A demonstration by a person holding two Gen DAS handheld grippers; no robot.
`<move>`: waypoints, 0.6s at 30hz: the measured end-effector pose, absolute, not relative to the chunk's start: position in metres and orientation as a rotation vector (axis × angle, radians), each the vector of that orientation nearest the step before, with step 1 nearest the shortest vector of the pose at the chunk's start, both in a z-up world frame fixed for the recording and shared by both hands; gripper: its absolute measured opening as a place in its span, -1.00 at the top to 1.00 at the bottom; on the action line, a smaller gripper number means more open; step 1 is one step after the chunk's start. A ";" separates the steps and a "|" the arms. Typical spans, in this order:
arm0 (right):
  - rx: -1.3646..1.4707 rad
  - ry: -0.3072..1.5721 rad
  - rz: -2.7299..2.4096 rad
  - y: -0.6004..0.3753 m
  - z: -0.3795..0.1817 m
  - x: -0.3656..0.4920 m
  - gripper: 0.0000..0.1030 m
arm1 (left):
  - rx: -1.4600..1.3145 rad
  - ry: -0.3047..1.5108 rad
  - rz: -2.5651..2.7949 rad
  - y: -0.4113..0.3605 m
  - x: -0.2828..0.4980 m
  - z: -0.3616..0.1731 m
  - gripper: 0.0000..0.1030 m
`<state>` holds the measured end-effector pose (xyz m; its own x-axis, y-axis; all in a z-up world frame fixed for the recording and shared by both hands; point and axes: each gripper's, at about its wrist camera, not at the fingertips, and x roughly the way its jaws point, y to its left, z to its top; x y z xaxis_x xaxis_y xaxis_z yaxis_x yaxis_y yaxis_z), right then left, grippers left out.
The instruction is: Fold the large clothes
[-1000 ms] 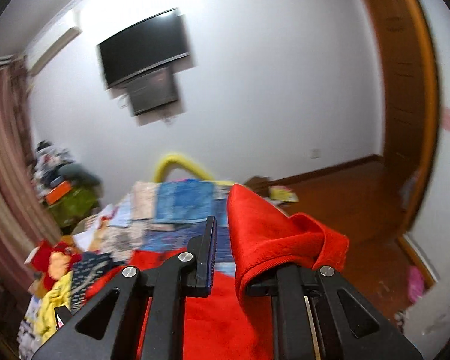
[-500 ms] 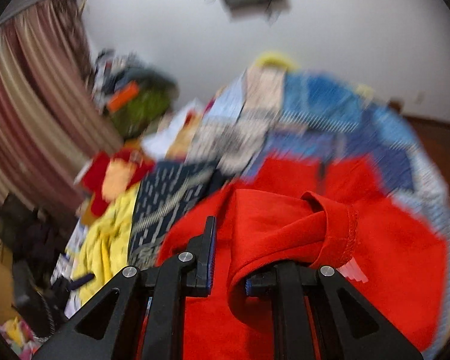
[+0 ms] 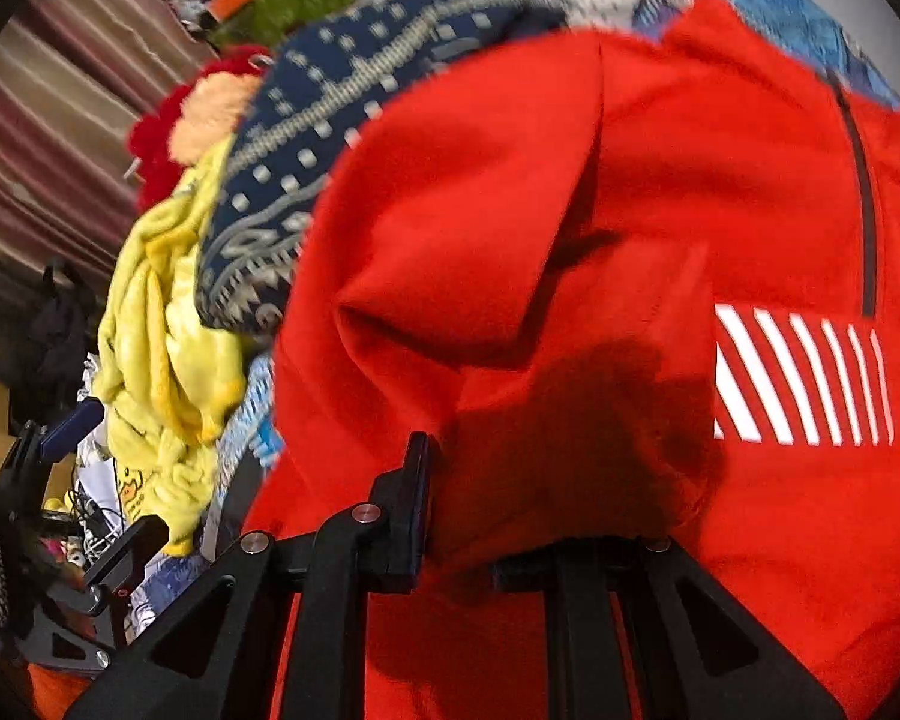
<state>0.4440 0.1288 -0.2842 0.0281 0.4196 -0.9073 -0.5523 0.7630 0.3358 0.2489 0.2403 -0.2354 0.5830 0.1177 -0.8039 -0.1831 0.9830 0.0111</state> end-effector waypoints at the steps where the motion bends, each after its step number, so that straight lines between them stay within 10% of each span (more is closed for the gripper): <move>1: -0.107 1.365 0.755 0.125 -0.284 0.444 0.76 | -0.076 0.931 0.173 0.239 0.249 -0.235 -0.95; 18: -0.063 1.195 0.800 0.024 -0.176 0.436 0.76 | 0.004 0.879 0.053 0.174 0.275 -0.197 -0.95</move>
<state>0.4356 0.0243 -0.1756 0.1329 0.5190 -0.8444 -0.5825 0.7302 0.3571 0.2751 0.1739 -0.1970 0.6369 0.0478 -0.7694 -0.0447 0.9987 0.0250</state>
